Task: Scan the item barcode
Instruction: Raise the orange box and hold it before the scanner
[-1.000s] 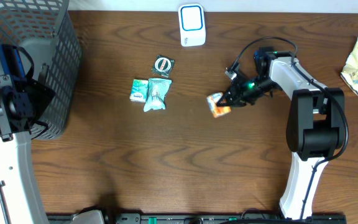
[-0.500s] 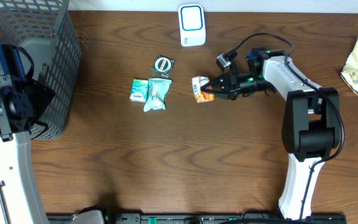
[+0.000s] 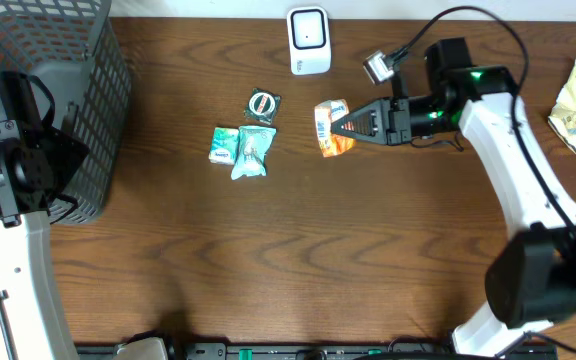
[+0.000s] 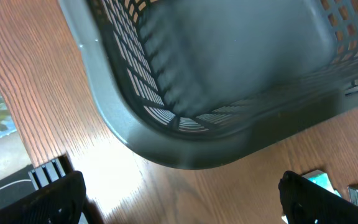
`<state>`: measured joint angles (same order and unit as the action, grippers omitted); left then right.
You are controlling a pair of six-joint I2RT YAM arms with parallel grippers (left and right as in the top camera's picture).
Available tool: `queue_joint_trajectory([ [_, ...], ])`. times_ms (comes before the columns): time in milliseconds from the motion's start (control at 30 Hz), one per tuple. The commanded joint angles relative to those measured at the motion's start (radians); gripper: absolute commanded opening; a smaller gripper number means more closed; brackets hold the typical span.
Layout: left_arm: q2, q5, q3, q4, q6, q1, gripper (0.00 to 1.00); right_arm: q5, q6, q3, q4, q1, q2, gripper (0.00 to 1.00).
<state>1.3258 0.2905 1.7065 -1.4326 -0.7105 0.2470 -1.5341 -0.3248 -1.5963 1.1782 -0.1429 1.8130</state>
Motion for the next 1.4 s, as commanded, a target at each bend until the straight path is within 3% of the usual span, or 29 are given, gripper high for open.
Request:
queue_joint_trajectory([
  [0, -0.007, 0.010, -0.002, -0.002, -0.009, 0.005, 0.98, -0.027, -0.009, -0.008, 0.000, -0.016, -0.026, 0.01],
  [367, -0.007, 0.010, -0.002, -0.002, -0.009, 0.005, 0.98, 0.054, -0.009, -0.007, -0.062, -0.032, -0.025, 0.01],
  [433, -0.007, 0.010, -0.002, -0.002, -0.009, 0.005, 0.98, 0.216, 0.021, -0.006, -0.107, -0.048, -0.024, 0.01],
  [600, -0.007, 0.010, -0.002, -0.002, -0.009, 0.005, 0.98, 0.850, 0.390, -0.005, -0.208, -0.158, -0.010, 0.01],
  [633, -0.007, 0.010, -0.002, -0.002, -0.009, 0.005, 0.98, 1.067, 0.435, -0.005, -0.231, -0.217, -0.001, 0.01],
  [800, -0.007, 0.010, -0.002, -0.002, -0.009, 0.005, 0.98, 1.484, 0.448, -0.005, -0.333, -0.333, 0.032, 0.01],
  [1067, -0.007, 0.010, -0.002, -0.002, -0.009, 0.005, 0.98, 1.670, 0.453, -0.021, -0.656, -0.390, 0.083, 0.01],
  [1233, -0.007, 0.010, -0.002, -0.002, -0.009, 0.005, 0.98, 1.641, 0.431, -0.136, -0.688, -0.370, 0.174, 0.01],
  [1367, -0.007, 0.010, -0.002, -0.002, -0.009, 0.005, 0.98, 1.667, 0.367, -0.390, -0.585, -0.338, 0.344, 0.01],
])
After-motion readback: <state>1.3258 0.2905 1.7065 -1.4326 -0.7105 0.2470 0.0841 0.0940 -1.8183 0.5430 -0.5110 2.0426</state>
